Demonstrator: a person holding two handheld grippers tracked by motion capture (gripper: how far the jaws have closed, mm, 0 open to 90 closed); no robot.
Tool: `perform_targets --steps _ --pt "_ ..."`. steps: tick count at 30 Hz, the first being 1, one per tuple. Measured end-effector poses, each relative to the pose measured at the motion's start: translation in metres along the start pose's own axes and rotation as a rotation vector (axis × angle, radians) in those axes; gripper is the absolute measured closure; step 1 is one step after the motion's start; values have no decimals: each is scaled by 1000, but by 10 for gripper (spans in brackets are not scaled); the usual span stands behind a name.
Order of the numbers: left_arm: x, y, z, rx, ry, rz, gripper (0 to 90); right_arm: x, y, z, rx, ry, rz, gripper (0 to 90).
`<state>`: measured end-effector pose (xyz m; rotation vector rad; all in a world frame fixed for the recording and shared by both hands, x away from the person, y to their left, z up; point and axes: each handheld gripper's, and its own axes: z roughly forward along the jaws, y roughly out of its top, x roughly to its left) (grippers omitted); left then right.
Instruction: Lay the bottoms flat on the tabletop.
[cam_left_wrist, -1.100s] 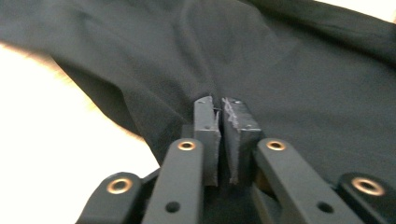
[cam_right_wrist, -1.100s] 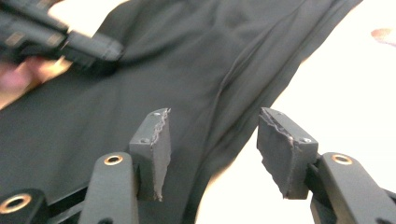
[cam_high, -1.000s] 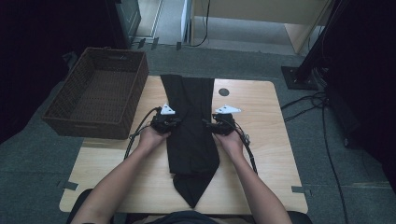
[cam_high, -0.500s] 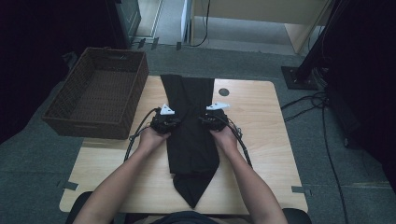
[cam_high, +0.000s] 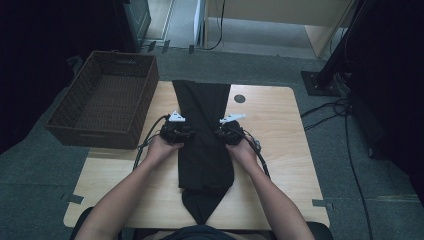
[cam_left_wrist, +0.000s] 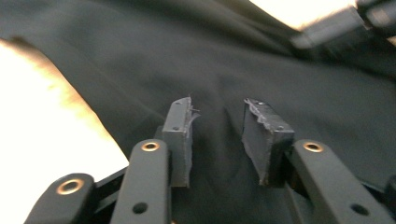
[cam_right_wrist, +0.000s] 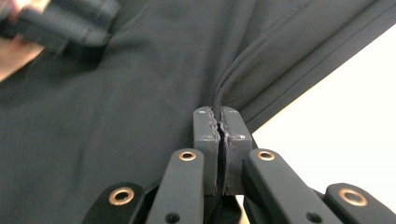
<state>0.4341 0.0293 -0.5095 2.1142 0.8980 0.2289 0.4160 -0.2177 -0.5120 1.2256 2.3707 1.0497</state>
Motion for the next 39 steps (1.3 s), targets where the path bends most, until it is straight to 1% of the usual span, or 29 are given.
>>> perform_targets --steps 2,3,4,6,7,8,9,10,12,13,15,16,17,18,20,21,22,23,25,26,27,29,30,31,32,33,36,37,39 --pt "3 5 -1 -4 11 -2 549 5 -8 -8 1 16 -5 875" --pt "4 7 -1 1 13 -4 511 8 -14 -13 -2 28 -11 874" --pt "6 10 0 8 14 -7 496 10 -17 -16 -5 35 -13 874" --pt "10 15 4 26 7 -24 446 15 -27 -23 -7 59 -14 874" --pt "12 18 6 24 4 -37 425 18 -31 -27 -8 68 -7 874" --pt "13 21 8 22 -1 -41 405 21 -35 -29 -14 74 -3 874" --pt "14 23 10 19 -1 -36 385 23 -39 -32 -16 83 -4 874" --pt "15 25 12 17 4 -30 369 26 -42 -35 -18 89 0 874" --pt "17 29 17 31 2 -31 343 30 -47 -41 -23 102 15 874" --pt "18 30 19 24 10 -33 331 32 -50 -43 -25 106 19 874" --pt "20 29 22 2 26 -33 328 35 -55 -48 -32 110 28 874" --pt "21 28 24 -1 31 -40 326 36 -57 -51 -31 117 38 874" --pt "22 26 27 11 31 -43 318 37 -60 -53 -29 123 39 874" --pt "22 25 28 20 30 -39 303 38 -62 -55 -31 124 35 874" --pt "20 23 31 26 29 -10 276 39 -65 -58 -33 122 41 873" --pt "20 23 31 28 27 -6 274 39 -67 -59 -39 122 51 873" --pt "19 23 31 22 15 -9 270 38 -67 -60 -45 119 51 873" --pt "18 22 31 24 17 16 267 37 -68 -61 -40 120 53 873" --pt "17 21 32 24 25 47 268 37 -69 -60 -42 113 55 872" --pt "16 21 32 23 34 55 276 36 -69 -59 -43 112 53 871" --pt "15 21 32 24 42 66 305 36 -69 -59 -45 112 54 871" --pt "16 21 31 21 35 71 384 38 -70 -58 -48 102 42 870" --pt "15 21 32 15 38 76 424 38 -71 -58 -50 100 34 869" --pt "15 20 31 17 36 85 465 38 -71 -57 -53 98 27 869" --pt "14 20 31 19 37 103 525 37 -71 -57 -56 101 31 869" --pt "13 20 31 17 31 104 574 36 -72 -57 -59 104 34 868" --pt "9 21 30 33 11 108 707 35 -72 -57 -62 98 31 867" --pt "8 22 30 38 8 104 770 35 -73 -57 -66 95 34 866" --pt "5 23 30 51 2 87 830 34 -73 -58 -63 96 40 866"
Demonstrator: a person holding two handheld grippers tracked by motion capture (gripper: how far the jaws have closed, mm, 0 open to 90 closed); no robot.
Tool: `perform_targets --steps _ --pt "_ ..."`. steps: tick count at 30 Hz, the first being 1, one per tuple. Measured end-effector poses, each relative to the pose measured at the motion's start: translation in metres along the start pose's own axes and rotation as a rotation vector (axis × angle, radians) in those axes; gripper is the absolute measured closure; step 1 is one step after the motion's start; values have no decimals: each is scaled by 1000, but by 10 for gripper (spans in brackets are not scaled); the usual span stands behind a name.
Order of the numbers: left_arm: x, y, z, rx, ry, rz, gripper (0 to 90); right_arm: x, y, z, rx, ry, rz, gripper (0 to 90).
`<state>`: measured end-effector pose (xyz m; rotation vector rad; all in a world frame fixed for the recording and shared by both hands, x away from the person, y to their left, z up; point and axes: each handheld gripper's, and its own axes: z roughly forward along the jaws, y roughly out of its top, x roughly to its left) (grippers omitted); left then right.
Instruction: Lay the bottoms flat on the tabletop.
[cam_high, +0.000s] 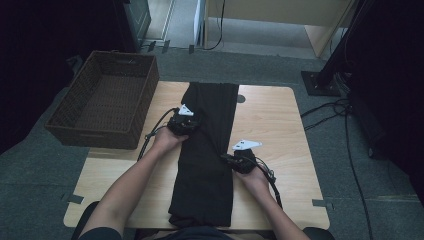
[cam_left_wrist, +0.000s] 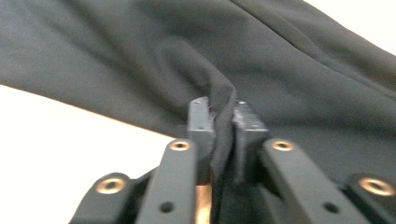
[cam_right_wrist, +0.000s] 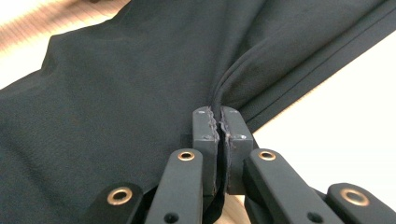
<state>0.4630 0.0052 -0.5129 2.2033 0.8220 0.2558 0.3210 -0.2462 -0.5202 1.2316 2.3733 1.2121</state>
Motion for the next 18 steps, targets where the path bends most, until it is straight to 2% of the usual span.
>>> perform_targets --steps 2,6,9,12,15,17,18 --pt "-1 0 -2 11 -17 -24 855 -2 -1 -2 -1 -6 6 866" --pt "-12 -11 -12 13 -33 10 867 -6 -5 -11 13 -28 37 849" --pt "-13 -19 -19 2 -39 -5 869 -13 -7 -14 1 -48 49 787" --pt "-13 -23 -22 -7 -36 -21 869 -19 -4 -13 -29 -71 49 670" --pt "-13 -25 -24 -8 -39 -33 869 -25 2 -14 -111 -131 29 595" --pt "-15 -25 -24 -9 -39 -29 869 -32 12 -12 -99 -130 43 564" --pt "-16 -26 -24 -15 -41 -32 869 -35 17 -10 -110 -139 46 554"
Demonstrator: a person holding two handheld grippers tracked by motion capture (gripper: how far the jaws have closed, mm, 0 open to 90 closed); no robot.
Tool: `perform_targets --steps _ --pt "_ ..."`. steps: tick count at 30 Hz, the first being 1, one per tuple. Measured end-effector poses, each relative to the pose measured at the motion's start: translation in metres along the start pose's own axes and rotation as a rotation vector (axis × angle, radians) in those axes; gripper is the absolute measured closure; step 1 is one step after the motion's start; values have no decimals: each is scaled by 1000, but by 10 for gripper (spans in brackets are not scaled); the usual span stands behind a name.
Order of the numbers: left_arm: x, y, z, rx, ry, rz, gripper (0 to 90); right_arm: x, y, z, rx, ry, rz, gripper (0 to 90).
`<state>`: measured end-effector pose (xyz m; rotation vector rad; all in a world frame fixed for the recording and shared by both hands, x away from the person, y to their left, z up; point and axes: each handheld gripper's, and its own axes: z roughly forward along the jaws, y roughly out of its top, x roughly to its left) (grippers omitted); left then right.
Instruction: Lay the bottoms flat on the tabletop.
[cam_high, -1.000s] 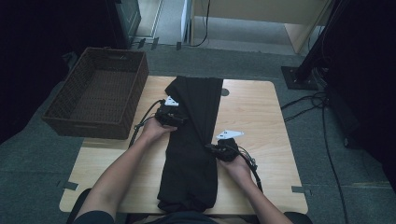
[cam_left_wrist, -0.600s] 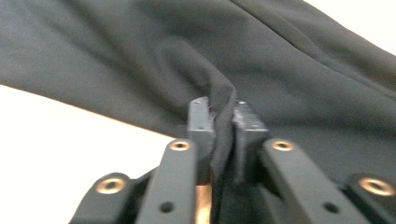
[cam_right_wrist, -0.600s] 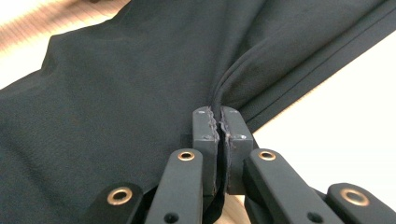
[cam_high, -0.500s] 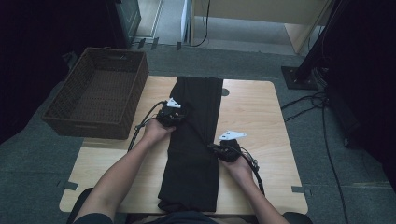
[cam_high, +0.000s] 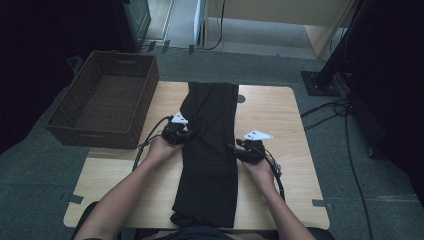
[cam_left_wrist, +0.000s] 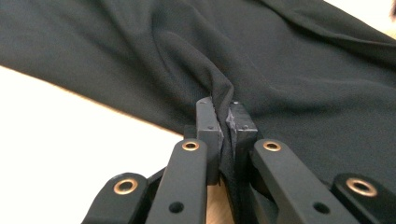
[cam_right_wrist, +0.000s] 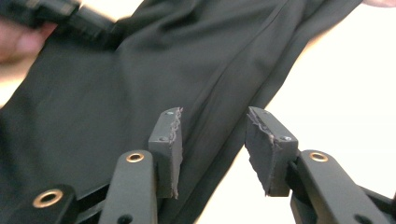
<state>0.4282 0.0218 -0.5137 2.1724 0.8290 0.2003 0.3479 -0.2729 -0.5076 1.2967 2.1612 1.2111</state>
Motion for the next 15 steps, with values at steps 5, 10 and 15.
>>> perform_targets --steps 5,10,15 --pt "-2 -3 1 -24 0 4 867 -13 25 27 -18 -20 7 495" --pt "-1 -4 1 -26 -7 -20 865 -24 41 54 2 -47 -6 476" --pt "-3 -4 2 -27 5 -14 864 -27 50 75 27 -90 -24 460"
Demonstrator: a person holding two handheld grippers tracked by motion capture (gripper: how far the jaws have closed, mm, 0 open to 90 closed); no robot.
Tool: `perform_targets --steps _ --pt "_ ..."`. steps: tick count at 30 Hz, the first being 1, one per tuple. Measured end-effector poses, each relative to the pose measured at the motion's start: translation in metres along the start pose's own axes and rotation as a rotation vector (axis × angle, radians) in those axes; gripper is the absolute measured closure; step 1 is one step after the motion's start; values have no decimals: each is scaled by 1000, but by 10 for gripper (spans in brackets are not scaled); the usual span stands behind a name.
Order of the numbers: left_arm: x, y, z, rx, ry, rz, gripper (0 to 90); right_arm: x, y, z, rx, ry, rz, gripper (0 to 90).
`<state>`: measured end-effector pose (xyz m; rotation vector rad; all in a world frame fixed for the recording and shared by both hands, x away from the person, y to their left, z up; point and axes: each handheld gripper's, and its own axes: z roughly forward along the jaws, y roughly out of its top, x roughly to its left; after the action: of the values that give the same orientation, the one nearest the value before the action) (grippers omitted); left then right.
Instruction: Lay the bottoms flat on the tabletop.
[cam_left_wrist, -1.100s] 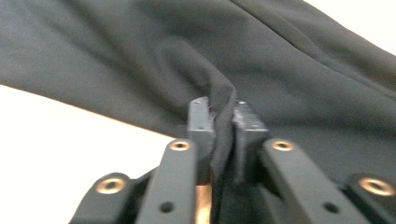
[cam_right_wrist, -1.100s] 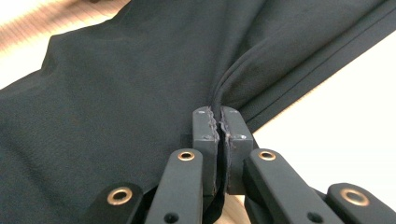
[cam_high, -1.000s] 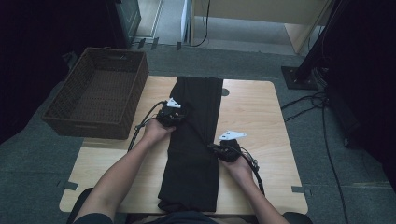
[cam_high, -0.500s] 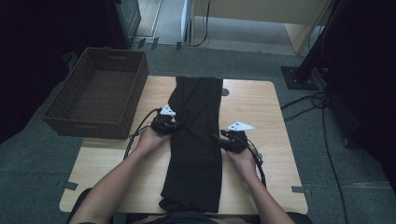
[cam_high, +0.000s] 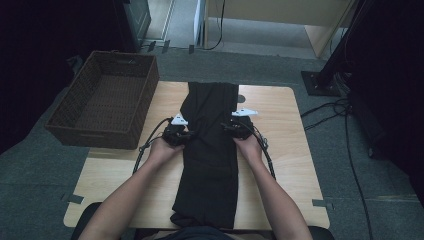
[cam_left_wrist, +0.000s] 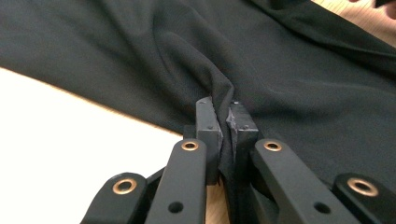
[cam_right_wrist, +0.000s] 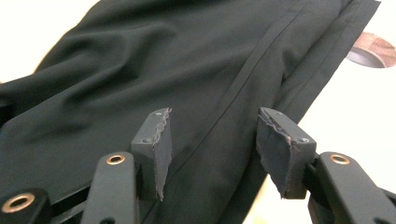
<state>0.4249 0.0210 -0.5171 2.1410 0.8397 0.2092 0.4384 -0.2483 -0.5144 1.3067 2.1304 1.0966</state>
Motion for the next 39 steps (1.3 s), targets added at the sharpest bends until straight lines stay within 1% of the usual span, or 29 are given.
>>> perform_targets --steps 1,3,5,6,7,8,10,13,15,17,21,23,25,27,28,29,30,31,32,33,34,36,37,38,39 --pt "0 0 0 0 0 -1 864 0 1 3 2 -11 3 467" --pt "-1 0 0 0 5 2 863 0 4 8 7 -18 2 476" --pt "-2 0 0 0 13 17 862 1 5 12 20 -27 0 476" --pt "-2 0 0 2 16 28 861 1 5 13 29 -29 -8 476" --pt "-2 0 0 2 15 30 860 2 5 14 40 -35 -9 474" --pt "-1 0 0 0 10 23 861 2 4 16 51 -35 -24 470" --pt "-1 0 0 0 11 20 861 -1 3 16 42 -21 6 486" --pt "-3 0 0 0 20 27 861 -1 3 16 41 -23 2 503" --pt "-2 0 0 0 18 23 861 -1 3 16 40 -18 -1 524" --pt "-1 0 0 0 10 14 861 -1 3 15 38 -15 -2 563" --pt "-1 1 1 1 12 17 861 1 3 15 37 -3 -7 680" --pt "-1 1 1 2 9 16 861 3 2 15 33 3 -6 764" --pt "-1 1 1 3 8 16 862 4 3 15 36 12 6 847" --pt "-1 1 1 2 8 10 862 5 2 15 35 17 28 873" --pt "0 0 1 -1 -5 -17 864 5 2 15 36 22 44 877" --pt "1 0 0 -3 -16 -33 866 3 2 14 38 49 76 881" --pt "1 -2 -2 -2 -16 -31 867 -1 2 13 52 85 140 883" --pt "-1 -3 -3 -1 -18 -25 867 -4 2 10 76 104 180 884" --pt "-2 -5 -5 4 -25 -25 867 -3 2 6 96 107 171 885" --pt "-4 -6 -7 6 -32 -33 867 -2 0 3 104 111 141 885" --pt "-6 -7 -9 17 -33 -36 867 0 -2 -1 110 113 122 885" --pt "-12 -10 -15 41 -34 -28 863 7 -8 -9 118 127 73 885" --pt "-14 -12 -19 45 -33 -39 852 10 -11 -13 118 139 57 885" --pt "-15 -13 -23 51 -44 -44 824 14 -15 -17 120 152 42 885" --pt "-14 -14 -28 36 -60 -52 791 18 -18 -21 124 158 27 885"
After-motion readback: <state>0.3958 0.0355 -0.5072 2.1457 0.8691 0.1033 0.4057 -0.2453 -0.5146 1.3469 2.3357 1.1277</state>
